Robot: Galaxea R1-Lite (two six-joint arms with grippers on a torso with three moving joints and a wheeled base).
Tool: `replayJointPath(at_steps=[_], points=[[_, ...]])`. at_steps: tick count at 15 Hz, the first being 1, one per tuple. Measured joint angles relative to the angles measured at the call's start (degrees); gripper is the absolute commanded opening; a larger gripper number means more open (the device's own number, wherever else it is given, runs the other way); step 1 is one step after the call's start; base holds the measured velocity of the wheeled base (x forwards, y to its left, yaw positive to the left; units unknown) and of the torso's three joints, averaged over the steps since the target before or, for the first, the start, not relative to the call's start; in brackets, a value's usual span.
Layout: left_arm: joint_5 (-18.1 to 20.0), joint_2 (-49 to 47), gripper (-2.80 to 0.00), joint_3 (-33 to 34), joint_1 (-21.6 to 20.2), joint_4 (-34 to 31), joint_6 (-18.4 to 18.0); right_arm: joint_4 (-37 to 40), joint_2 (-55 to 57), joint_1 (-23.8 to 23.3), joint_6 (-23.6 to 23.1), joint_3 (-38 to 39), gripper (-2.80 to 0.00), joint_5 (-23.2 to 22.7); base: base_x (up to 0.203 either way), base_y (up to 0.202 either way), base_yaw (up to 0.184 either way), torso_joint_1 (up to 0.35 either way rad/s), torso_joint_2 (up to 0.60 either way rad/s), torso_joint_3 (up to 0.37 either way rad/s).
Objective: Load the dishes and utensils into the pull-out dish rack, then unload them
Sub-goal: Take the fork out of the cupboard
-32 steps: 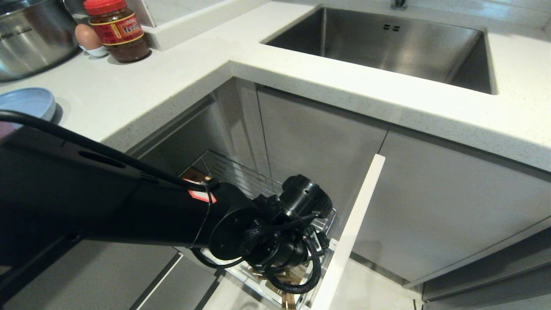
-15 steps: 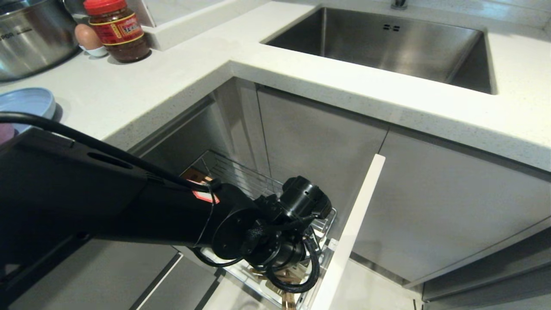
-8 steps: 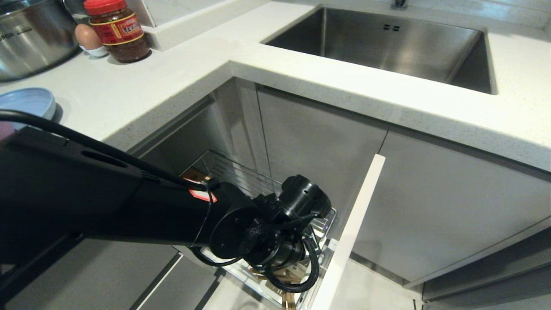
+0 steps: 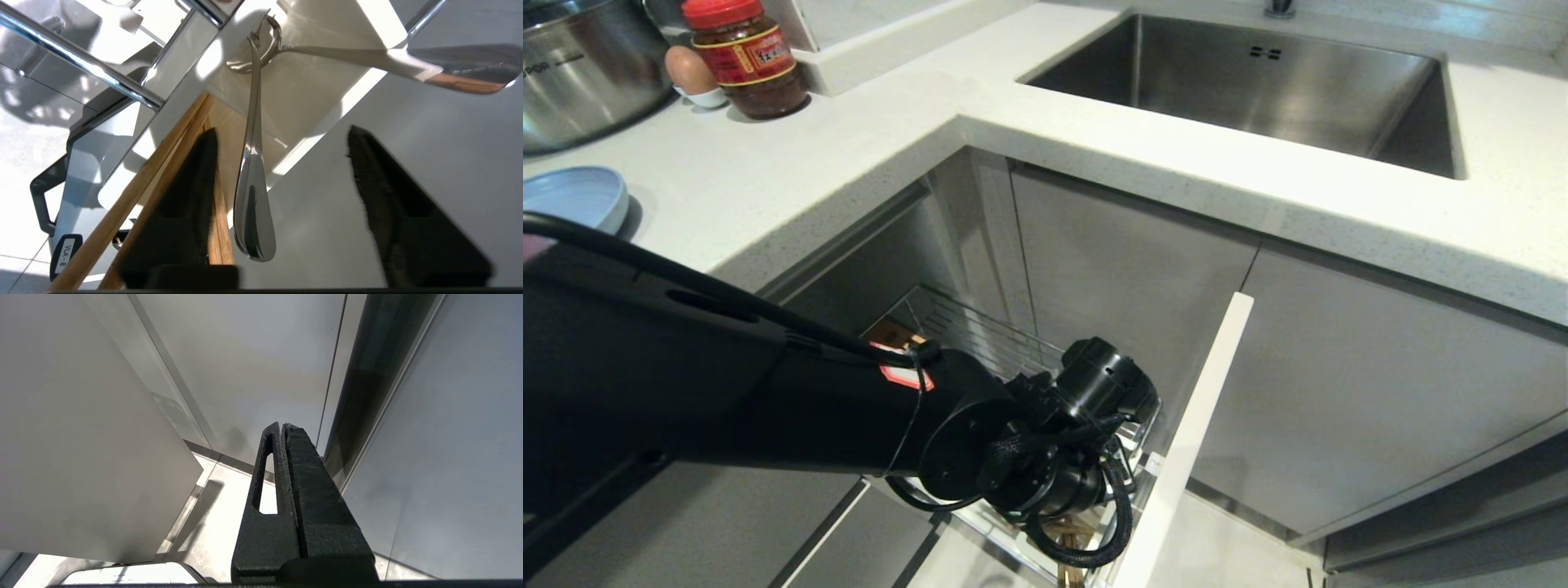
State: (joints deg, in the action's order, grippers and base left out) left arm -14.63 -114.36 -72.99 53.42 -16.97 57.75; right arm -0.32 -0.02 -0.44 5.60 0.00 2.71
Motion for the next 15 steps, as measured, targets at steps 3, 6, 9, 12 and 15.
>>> replayJointPath(at_steps=[3,6,9,12,15], points=[[0.08,-0.33,0.00,0.02,0.44,0.00,0.16,-0.01,0.00,0.00,0.00,0.00,-2.80,-0.01,0.000,0.000,0.000,0.000,0.00,0.000],[0.16,-0.72,0.00,0.17,0.68,0.00,0.18,-0.01,0.00,0.00,0.00,0.00,-2.80,0.01,0.000,0.000,0.000,0.000,0.00,0.000],[0.16,-0.97,0.00,0.22,0.72,0.07,0.16,-0.01,0.00,0.00,0.00,0.00,-2.80,0.01,0.000,0.000,0.000,0.000,0.00,0.000],[0.33,-1.08,0.00,0.22,0.72,0.16,0.41,-0.01,0.00,0.00,0.00,0.00,-2.80,0.01,0.000,0.000,0.000,0.000,0.00,0.000],[0.39,-1.08,0.00,-0.06,1.07,0.33,2.66,0.01,0.00,0.00,-0.01,0.00,-2.80,0.01,0.000,0.000,0.000,0.000,0.00,0.000]])
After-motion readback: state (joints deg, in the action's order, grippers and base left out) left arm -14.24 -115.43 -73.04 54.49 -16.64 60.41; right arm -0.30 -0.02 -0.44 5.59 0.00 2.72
